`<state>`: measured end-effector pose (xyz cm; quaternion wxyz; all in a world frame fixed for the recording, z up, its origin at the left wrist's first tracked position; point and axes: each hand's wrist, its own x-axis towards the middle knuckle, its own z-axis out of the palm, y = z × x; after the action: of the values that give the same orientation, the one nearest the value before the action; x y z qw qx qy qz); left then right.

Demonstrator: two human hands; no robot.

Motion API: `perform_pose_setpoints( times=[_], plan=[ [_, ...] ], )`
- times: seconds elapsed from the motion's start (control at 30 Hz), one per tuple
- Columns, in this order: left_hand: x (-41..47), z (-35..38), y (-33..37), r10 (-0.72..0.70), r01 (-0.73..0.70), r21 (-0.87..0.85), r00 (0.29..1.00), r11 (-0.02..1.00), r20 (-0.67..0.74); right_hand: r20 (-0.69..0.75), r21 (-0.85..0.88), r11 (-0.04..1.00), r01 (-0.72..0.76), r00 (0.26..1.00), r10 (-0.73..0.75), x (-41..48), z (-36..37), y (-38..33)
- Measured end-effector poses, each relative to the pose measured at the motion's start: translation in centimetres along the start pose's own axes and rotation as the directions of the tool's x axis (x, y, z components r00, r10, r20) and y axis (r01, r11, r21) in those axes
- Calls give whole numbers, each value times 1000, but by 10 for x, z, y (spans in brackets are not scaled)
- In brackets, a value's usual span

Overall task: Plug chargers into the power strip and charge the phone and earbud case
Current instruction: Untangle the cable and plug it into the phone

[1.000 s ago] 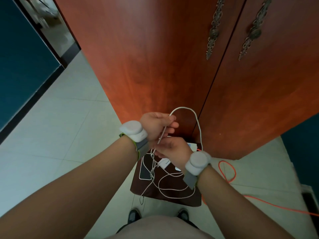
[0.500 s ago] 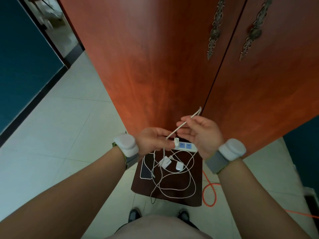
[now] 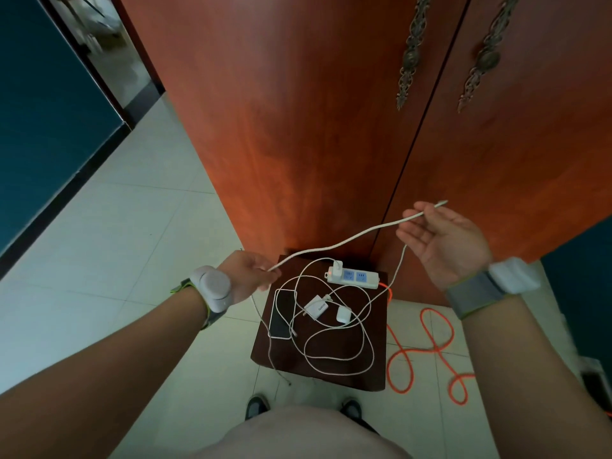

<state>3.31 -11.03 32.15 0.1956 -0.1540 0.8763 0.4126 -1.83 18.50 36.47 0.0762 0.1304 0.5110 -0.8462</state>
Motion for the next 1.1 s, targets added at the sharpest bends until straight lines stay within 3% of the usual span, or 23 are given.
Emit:
perform_pose_setpoints(
  times=[0.23,0.43,0.57,0.67,0.83,0.93,1.1],
  plan=[
    [2,-22,-13,-45,42,-20,986,999,-161,-51,48,999,-14,999,16,1,-13,-9],
    [3,-32,6,13,-38,-182,991,983,-137,-108,38,995,-97,989,100,9,-2,12],
    [3,-34,29,86,-104,-207,992,973,-96,-60,-59,979,-197,979,193,12,18,36],
    [3,-34,47,133,-139,-237,990,961,-43,13,-232,951,-207,976,216,3,43,62],
    [0,-26,74,182,-171,-350,983,921,-2,245,-639,769,5,949,197,-14,85,107],
    [-2,-23,88,205,-182,-390,978,903,20,282,-695,707,133,954,98,-15,98,117],
    [-3,-24,91,260,-255,-391,965,884,-43,278,-702,689,180,960,32,-10,101,100]
  ],
)
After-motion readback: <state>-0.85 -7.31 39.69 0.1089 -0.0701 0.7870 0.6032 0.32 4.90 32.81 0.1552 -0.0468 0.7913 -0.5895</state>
